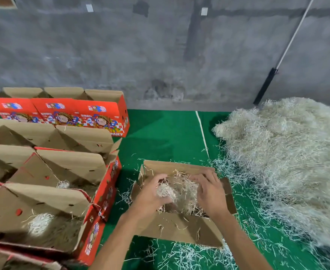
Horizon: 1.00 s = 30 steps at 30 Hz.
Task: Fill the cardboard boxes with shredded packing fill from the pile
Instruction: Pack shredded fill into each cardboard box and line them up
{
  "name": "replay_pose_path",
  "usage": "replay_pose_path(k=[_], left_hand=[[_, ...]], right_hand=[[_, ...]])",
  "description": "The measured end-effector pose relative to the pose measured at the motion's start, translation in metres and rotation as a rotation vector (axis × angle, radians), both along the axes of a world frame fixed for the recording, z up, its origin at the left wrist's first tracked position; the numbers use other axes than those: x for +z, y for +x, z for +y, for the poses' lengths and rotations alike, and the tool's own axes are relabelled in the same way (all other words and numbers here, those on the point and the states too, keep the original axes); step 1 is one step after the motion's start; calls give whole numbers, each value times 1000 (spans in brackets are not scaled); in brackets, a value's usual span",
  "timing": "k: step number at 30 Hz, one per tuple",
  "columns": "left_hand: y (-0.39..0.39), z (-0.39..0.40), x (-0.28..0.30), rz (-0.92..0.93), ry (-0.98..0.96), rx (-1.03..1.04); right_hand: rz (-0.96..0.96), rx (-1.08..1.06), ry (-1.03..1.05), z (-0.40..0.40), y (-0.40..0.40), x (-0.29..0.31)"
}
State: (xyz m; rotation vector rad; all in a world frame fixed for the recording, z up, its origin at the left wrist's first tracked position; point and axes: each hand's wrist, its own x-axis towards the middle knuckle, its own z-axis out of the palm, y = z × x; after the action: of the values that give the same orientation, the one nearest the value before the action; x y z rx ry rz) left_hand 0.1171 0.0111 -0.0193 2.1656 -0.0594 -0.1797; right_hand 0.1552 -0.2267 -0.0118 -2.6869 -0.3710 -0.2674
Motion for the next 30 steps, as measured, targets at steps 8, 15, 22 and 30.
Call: replay_pose_path(k=[8,15,22,30], left_hand=[[25,-17,-23,243,289,-164],[41,-8,-47,373,334,-136],[72,-31,-67,112,661,-451],[85,-34,-111,436,955,-611]], right_hand=[[682,193,-209,24,9,-25],[466,168,-326,17,18,-55],[548,388,-617,37,50,-71],[693,514,-809,32,61,-113]])
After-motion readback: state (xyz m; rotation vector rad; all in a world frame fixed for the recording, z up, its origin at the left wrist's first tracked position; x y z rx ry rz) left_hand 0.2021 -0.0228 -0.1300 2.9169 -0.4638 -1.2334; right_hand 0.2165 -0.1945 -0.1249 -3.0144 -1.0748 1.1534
